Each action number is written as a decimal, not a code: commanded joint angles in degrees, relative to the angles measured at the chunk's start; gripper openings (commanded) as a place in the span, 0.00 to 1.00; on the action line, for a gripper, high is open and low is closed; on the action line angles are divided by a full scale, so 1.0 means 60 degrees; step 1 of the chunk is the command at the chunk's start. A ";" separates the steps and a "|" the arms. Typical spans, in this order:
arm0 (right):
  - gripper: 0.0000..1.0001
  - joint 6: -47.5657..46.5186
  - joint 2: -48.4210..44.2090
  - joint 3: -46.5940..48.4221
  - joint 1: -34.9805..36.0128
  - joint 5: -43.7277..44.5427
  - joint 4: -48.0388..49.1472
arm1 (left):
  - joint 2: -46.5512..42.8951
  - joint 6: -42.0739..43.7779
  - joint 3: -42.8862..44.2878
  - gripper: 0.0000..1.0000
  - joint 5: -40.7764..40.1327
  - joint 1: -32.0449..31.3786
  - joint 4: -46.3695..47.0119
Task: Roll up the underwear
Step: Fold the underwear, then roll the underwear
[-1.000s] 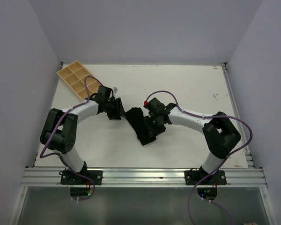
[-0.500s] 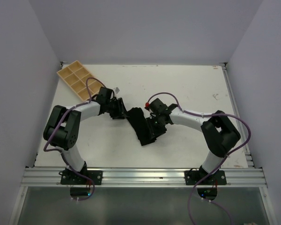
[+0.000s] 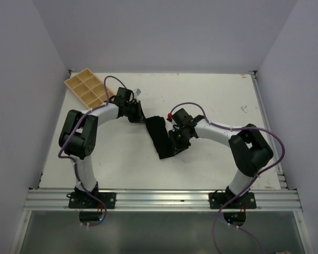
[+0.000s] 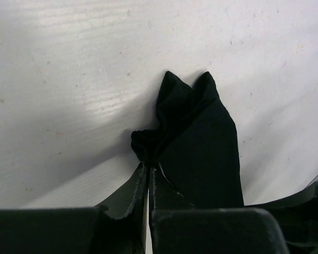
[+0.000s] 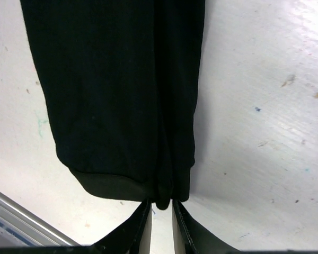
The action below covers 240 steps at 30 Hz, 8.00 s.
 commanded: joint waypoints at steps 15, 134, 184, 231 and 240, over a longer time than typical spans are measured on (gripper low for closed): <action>0.34 -0.0406 0.0292 0.1330 -0.0261 -0.0216 -0.0755 | -0.1605 0.0145 -0.0172 0.44 -0.0810 -0.0032 -0.0836; 0.57 0.4048 -0.0471 0.0158 0.2214 0.0956 0.0651 | -0.4834 -0.2039 -0.2490 0.53 -0.3550 -0.1028 -0.2856; 0.46 0.1632 0.0056 0.0788 0.1629 0.1000 -0.0433 | -0.3443 -0.0530 -0.2314 0.51 -0.2056 -0.0882 -0.1348; 0.01 0.1864 0.0012 -0.0824 0.0559 -0.1870 0.1925 | -0.3367 -0.0178 -0.2458 0.30 0.0681 -0.0529 0.0656; 0.00 0.2496 -0.0471 -0.1218 0.0559 -0.2193 0.2292 | -0.3838 -0.0560 -0.3721 0.19 0.0142 -0.0999 0.1230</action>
